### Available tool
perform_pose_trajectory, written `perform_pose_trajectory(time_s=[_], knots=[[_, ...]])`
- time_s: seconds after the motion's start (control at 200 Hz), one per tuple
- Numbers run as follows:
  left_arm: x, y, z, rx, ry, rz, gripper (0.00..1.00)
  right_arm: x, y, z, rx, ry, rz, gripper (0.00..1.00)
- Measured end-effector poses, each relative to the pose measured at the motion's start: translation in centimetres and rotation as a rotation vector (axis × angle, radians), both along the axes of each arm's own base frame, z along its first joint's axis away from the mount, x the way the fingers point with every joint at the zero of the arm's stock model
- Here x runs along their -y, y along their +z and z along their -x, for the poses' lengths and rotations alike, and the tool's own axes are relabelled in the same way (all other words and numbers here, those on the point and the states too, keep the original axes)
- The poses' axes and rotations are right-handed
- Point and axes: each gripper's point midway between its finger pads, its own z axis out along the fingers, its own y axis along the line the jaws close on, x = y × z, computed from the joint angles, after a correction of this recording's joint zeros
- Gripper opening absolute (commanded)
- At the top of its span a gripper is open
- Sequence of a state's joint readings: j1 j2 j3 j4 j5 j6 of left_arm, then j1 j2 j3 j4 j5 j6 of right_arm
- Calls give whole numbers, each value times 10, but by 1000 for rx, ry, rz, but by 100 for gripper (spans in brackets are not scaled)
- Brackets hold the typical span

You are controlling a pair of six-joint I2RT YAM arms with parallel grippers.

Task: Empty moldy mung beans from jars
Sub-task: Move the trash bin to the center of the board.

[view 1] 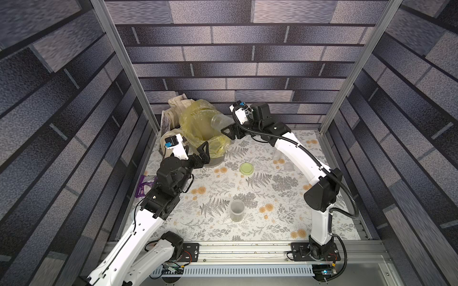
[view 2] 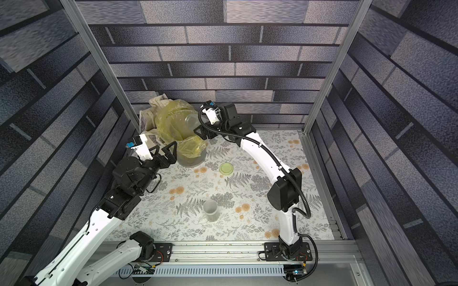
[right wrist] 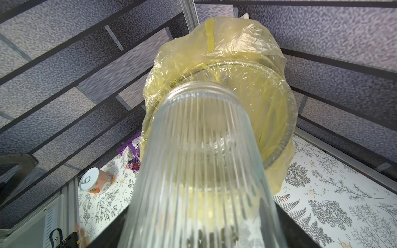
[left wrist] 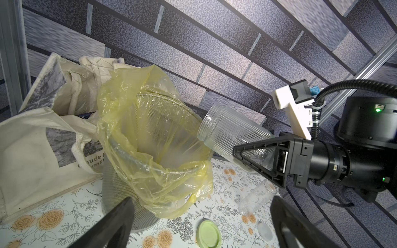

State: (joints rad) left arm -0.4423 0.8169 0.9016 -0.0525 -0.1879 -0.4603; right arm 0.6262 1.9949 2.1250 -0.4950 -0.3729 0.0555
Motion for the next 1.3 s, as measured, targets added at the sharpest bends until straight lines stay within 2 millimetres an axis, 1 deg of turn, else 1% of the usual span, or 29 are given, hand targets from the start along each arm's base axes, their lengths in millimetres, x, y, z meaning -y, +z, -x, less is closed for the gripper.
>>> perform_pose_trajectory(time_s=[0.065, 0.15, 0.245, 0.306, 0.381, 0.501, 0.586, 0.671, 0.761, 0.877, 1.042, 1.107, 1.152, 1.222, 1.302], knots=[[-1, -1, -1, -4, 2, 1, 100, -1, -1, -1, 8, 3, -9, 37], [-1, -2, -1, -5, 2, 2, 100, -1, -7, 1, 11, 5, -16, 37], [0, -2, -2, -8, -6, 2, 100, 3, -15, 7, 17, 5, -22, 37], [2, -5, -3, -16, -14, 3, 100, 7, -16, 11, 27, 5, -28, 37], [4, -9, -7, -32, -21, 1, 100, 11, -10, 16, 52, 4, -44, 37], [12, -12, -15, -57, -47, -3, 100, 17, 13, 25, 130, 6, -96, 37], [17, -12, -20, -67, -62, -5, 100, 26, 28, 36, 200, 5, -143, 38], [18, -11, -24, -76, -71, -7, 100, 34, 38, 50, 262, 10, -189, 38], [16, -10, -30, -86, -64, -10, 100, 42, 46, 62, 317, 16, -230, 38], [9, -9, -41, -132, -53, -36, 100, 50, 49, 75, 377, 19, -273, 39], [-5, -5, -75, -247, -71, -87, 100, 66, 43, 96, 431, 19, -311, 40], [-8, -9, -87, -303, -90, -102, 98, 72, 42, 104, 453, 18, -328, 40], [-8, -16, -94, -345, -108, -109, 95, 76, 40, 110, 467, 18, -337, 40], [-4, -30, -98, -411, -141, -116, 83, 83, 35, 118, 482, 14, -347, 41], [1, -47, -96, -489, -176, -132, 81, 88, 30, 123, 494, 4, -349, 41]])
